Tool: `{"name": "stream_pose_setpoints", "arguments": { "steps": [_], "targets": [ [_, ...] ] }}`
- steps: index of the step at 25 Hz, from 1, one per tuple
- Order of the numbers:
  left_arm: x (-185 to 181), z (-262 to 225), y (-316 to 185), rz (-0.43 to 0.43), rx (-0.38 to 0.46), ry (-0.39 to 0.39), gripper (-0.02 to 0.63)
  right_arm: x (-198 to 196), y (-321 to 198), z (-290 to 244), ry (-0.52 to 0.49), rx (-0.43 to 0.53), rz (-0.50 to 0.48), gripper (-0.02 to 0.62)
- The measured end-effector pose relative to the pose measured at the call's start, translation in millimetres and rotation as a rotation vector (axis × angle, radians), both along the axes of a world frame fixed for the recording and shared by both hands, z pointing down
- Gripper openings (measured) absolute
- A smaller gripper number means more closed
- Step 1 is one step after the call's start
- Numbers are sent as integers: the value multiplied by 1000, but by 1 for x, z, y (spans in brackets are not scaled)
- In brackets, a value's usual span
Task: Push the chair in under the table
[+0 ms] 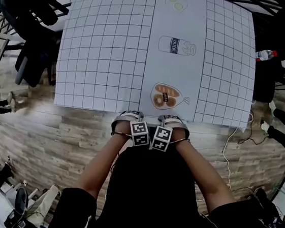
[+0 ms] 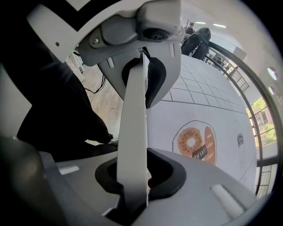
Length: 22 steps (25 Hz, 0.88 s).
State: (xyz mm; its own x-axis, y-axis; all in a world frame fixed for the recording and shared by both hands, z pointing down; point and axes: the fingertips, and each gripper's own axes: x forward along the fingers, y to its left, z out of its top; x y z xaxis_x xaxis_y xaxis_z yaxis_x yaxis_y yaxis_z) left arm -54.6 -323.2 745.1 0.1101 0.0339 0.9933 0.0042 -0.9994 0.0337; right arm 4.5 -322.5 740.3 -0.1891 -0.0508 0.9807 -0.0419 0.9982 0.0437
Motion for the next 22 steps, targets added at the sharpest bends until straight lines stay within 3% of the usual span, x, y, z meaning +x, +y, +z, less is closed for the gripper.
{"name": "stream_pose_setpoints", "arguments": {
  "steps": [6, 10, 14, 17, 22],
  "targets": [
    [1, 0, 13, -14, 7, 14, 103, 1, 18, 3, 3, -20, -49, 79],
    [4, -14, -2, -19, 18, 35, 128, 6, 11, -6, 10, -66, -63, 159],
    [16, -44, 0, 16, 80, 99, 158, 9, 14, -31, -28, -23, -25, 169],
    [22, -70, 3, -15, 108, 156, 158, 8, 15, -55, -62, 13, 30, 175],
    [24, -105, 19, -124, 110, 236, 158, 19, 15, -89, -132, 40, 218, 175]
  ]
}}
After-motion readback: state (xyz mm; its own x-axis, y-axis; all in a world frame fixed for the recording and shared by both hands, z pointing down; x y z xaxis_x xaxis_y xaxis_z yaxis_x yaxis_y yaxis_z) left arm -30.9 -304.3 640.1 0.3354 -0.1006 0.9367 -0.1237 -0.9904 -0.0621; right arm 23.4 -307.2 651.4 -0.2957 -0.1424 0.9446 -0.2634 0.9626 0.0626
